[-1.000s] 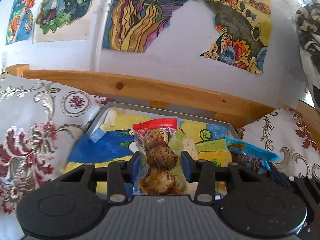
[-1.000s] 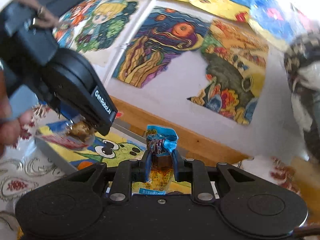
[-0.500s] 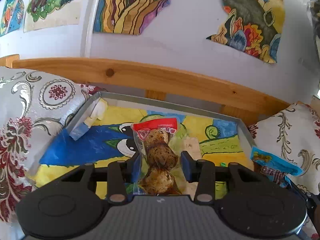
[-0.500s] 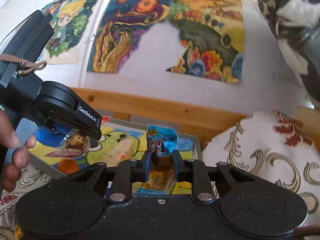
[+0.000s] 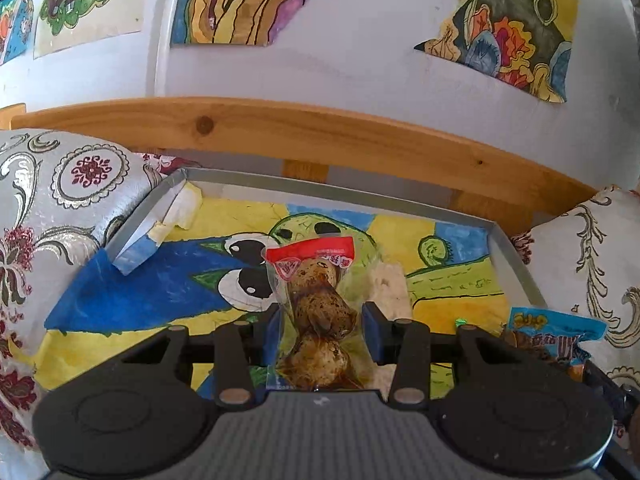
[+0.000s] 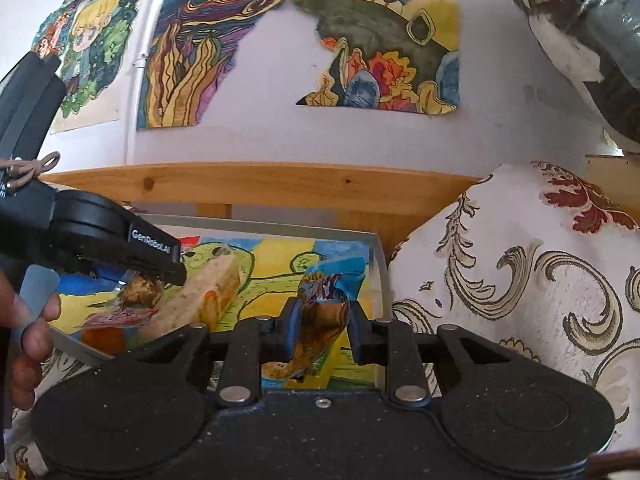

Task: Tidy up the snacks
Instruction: 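Open both tools to drop the bags into the tray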

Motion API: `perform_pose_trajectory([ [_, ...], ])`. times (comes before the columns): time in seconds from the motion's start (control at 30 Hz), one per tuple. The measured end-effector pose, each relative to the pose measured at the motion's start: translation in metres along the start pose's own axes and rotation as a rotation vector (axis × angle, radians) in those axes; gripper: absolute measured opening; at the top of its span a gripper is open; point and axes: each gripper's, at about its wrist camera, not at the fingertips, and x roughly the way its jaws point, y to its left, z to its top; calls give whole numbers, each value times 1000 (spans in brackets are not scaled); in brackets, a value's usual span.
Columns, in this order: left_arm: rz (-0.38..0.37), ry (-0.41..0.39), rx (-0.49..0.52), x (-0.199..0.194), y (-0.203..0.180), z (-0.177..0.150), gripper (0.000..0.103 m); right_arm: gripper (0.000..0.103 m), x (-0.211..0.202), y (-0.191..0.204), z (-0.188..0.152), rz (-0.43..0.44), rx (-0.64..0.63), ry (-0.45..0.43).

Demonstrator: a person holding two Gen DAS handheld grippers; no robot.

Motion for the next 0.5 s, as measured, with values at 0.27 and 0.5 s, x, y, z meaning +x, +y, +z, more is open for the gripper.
perform_pose_trajectory([
  [0.27,2,15,-18,4,2,-1,49,34,7,-5,-2,-51,-3,32],
  [0.5,21,11,-21,-1,4,-2,59,54,5,-3,-2,-67,-21,27],
])
